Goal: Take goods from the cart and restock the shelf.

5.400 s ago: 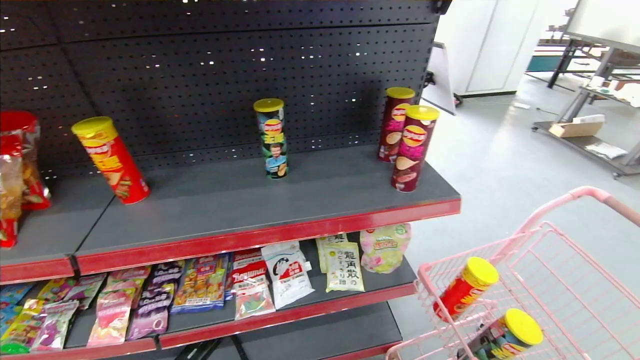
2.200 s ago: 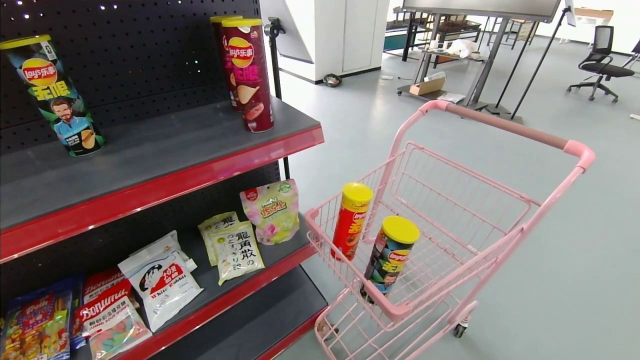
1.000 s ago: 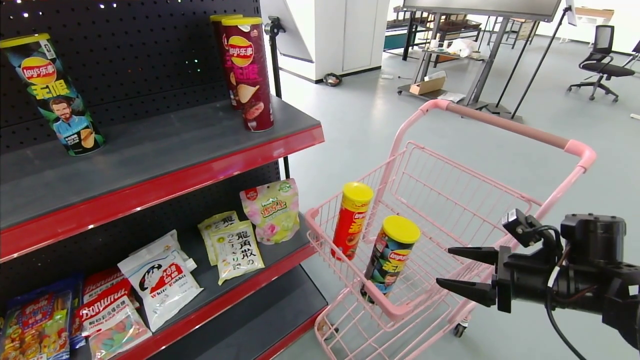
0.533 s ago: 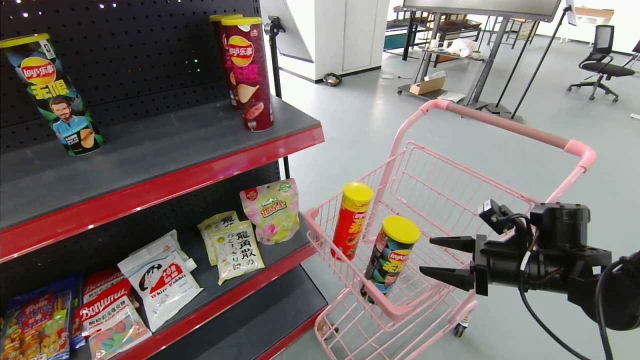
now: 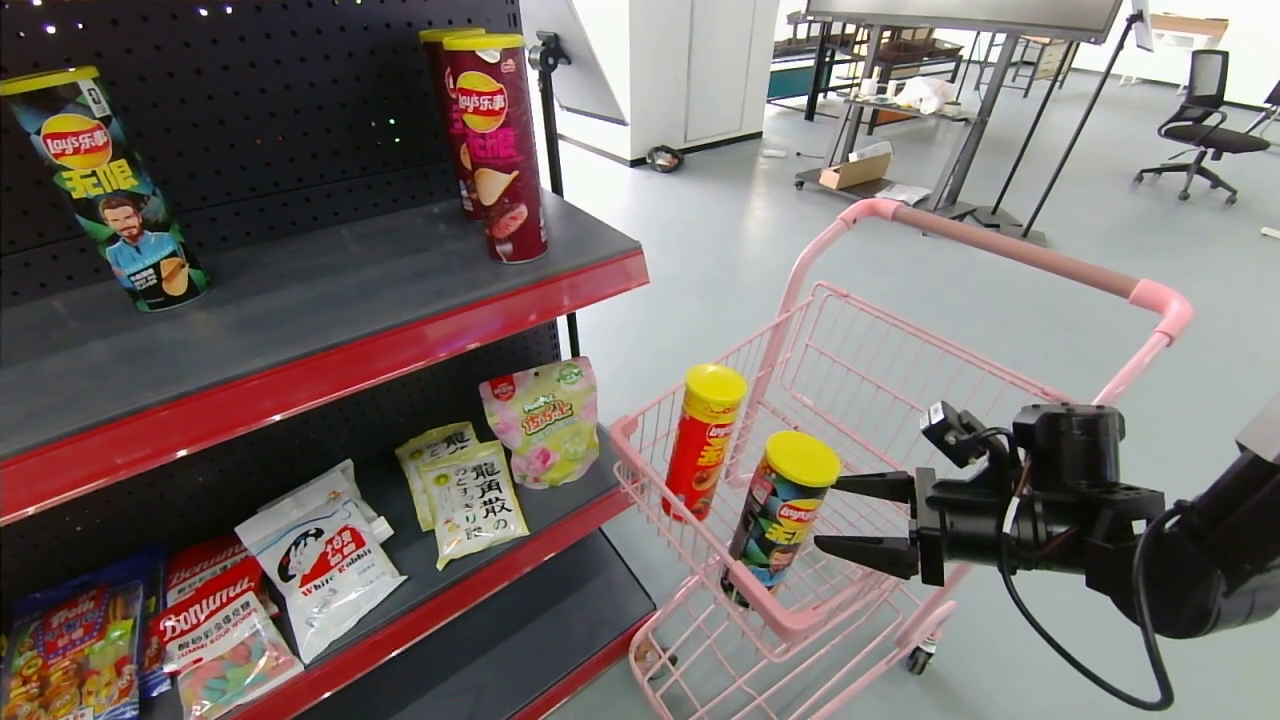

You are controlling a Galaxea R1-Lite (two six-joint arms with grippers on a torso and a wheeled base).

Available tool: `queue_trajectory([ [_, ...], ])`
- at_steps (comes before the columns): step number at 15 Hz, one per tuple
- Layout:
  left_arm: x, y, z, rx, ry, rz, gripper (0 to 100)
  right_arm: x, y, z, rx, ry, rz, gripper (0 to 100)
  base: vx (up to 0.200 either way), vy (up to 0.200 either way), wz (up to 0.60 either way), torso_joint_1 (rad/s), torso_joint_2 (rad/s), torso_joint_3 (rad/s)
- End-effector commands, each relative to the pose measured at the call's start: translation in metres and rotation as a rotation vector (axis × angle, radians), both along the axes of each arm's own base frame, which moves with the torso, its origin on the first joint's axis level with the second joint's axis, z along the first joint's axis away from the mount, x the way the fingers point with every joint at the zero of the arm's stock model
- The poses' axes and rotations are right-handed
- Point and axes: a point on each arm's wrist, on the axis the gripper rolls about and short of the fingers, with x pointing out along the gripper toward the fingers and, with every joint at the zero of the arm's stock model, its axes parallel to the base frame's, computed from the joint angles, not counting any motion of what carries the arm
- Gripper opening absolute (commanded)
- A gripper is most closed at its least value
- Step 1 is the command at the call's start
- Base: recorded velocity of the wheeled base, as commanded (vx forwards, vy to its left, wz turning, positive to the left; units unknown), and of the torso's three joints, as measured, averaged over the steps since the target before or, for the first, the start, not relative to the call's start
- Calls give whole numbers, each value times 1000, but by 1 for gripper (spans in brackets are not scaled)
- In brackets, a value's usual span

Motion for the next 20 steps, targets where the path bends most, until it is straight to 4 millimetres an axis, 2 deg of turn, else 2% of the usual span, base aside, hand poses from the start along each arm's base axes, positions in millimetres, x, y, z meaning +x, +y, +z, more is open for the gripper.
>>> queue_trajectory([
  [1,0,0,0,-1,1,0,100,6,1,-6,-3,5,7,100,0,0,0,0,0,0],
  [3,0,0,0,1,1,0,100,6,6,-8,-2,10,23,100,0,0,0,0,0,0],
  [8,0,0,0,1,1,1,100,21,17,-16,-3,1,49,100,0,0,0,0,0,0],
  [16,0,0,0,1,1,3,100,47,22,-22,1,-31,46,100,0,0,0,0,0,0],
  [20,0,0,0,2,1,3,100,50,33,-21,5,-40,73,100,0,0,0,0,0,0],
])
